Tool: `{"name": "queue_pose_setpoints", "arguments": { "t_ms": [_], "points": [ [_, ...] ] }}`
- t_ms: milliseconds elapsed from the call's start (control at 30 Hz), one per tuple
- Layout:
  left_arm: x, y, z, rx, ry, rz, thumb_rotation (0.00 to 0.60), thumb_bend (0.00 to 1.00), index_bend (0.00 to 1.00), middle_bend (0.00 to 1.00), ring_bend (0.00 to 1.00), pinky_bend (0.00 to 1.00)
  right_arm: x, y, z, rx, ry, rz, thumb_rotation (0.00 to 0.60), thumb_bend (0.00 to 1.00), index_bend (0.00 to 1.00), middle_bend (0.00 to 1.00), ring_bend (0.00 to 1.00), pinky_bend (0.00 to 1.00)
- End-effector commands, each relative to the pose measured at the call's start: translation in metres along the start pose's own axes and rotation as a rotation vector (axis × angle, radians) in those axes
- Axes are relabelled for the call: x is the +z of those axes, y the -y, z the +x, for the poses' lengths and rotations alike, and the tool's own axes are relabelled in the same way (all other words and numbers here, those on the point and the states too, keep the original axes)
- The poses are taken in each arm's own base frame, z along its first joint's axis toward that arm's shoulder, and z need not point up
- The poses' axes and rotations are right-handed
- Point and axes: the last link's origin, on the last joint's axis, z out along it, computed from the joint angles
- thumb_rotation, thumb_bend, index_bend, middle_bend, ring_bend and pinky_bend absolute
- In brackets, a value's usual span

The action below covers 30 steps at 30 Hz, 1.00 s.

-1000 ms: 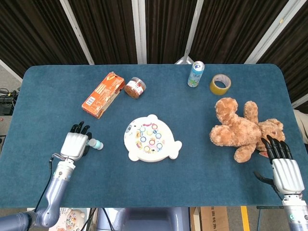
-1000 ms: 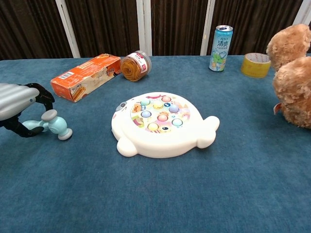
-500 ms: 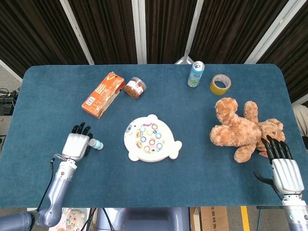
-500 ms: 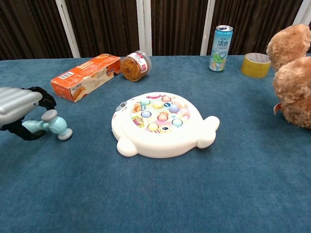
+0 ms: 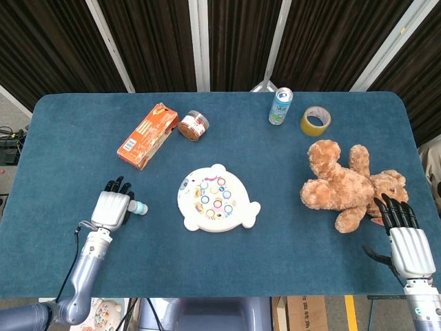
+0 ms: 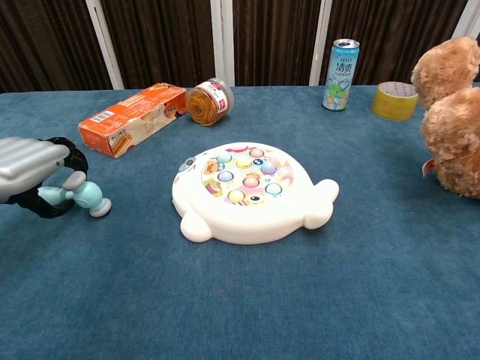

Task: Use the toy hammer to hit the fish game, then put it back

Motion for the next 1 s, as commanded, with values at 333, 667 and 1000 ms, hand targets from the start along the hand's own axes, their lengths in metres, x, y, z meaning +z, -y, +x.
{"name": "queue_pose_setpoints", "arguments": {
  "t_ms": [333,667,1000],
  "points": [
    [-0.001,0.000,0.002,-0.012,-0.027,0.000,0.600,0.55,0.60,0.42,0.29,0.42,0.000,0.000,0.000,0.000,0.000,0.000,0.600,0.18,0.00,0.00,0.00,0.00],
    [-0.001,0.003,0.012,-0.029,-0.080,-0.012,0.600,0.58,0.64,0.49,0.36,0.49,-0.001,0.001,0.000,-0.003,0.001,0.000,0.600,0.18,0.00,0.00,0.00,0.00],
    [0.001,-0.006,0.031,0.001,-0.139,-0.054,0.600,0.59,0.65,0.51,0.37,0.50,0.000,0.000,0.000,-0.004,0.003,-0.002,0.600,0.18,0.00,0.00,0.00,0.00]
  ]
}}
